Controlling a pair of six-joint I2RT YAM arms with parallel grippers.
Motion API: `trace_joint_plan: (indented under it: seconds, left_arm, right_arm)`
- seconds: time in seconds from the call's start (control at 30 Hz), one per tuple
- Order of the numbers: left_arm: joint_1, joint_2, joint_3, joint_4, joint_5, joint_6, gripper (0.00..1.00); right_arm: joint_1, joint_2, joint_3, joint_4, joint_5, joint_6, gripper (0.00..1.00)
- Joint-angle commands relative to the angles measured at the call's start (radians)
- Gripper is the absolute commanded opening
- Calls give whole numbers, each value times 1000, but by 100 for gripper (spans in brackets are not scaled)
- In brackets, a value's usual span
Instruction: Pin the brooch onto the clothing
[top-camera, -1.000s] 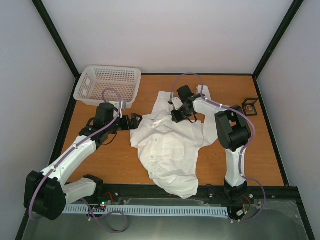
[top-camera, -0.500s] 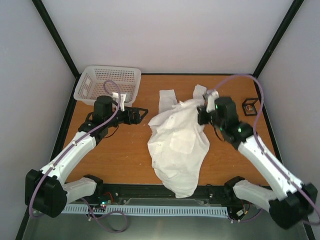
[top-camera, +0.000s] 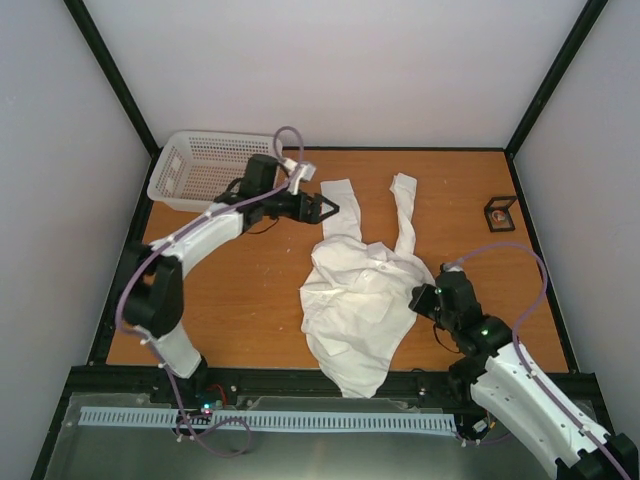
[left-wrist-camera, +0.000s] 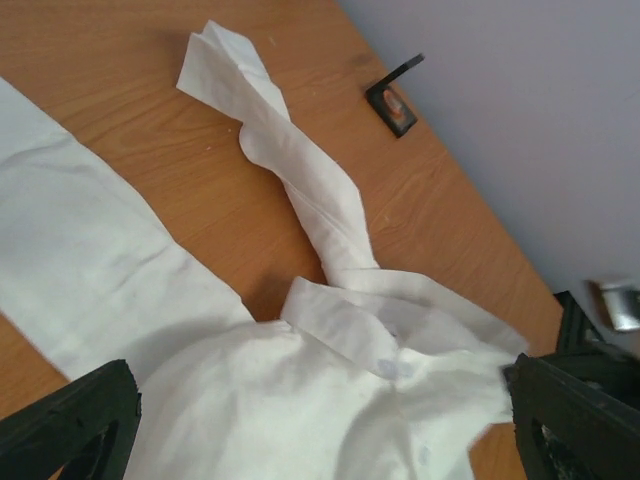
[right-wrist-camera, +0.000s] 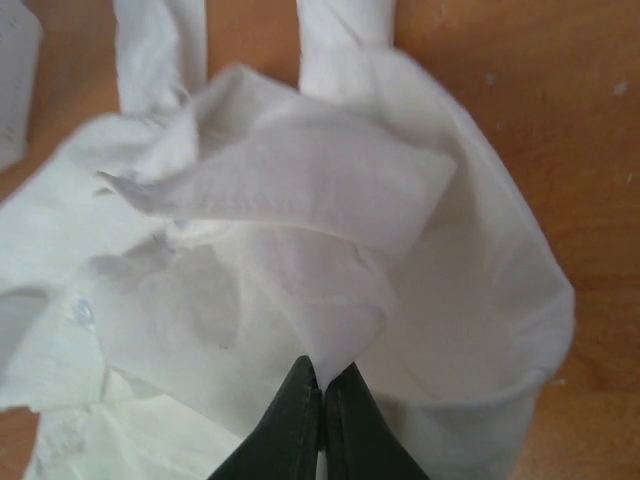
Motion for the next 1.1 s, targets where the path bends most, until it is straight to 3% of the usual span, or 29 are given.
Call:
trace_joint_plan:
  seconds: [0.0, 0.2, 0.33, 0.43, 0.5, 0.57, 0.67, 0.7, 0.87, 1.07]
  left_arm:
    - [-56, 207, 181, -114, -42, 141, 100]
    - [-176, 465, 430, -282, -188, 257, 99]
    - [-198, 522, 409, -293, -182, 250, 96]
    - [-203, 531, 381, -303, -141, 241, 81]
    - [-205, 518, 361, -306, -94, 237, 64]
    - [-205, 478, 332, -292, -57, 230, 50]
    - [-205, 399, 344, -311, -146, 223, 7]
    - [-203, 359, 357, -315, -186, 220, 1]
    - [-202, 94, 447, -291, -342, 186, 1]
    - [-201, -266, 416, -32, -258, 173, 1]
  right_arm:
    - [-1, -13, 78, -63, 104, -25, 3]
    - [-4, -18, 103, -53, 90, -81, 4]
    - [-6, -21, 138, -80, 116, -116, 5]
    - [-5, -19, 163, -86, 122, -132, 5]
    - [-5, -19, 176, -81, 126, -136, 6]
    - [-5, -16, 188, -73, 126, -140, 6]
    - [-5, -2, 218, -61, 110, -154, 6]
    - [-5, 4, 240, -61, 108, -173, 5]
    - [-6, 44, 427, -113, 180, -288, 3]
    - [-6, 76, 777, -72, 191, -545, 3]
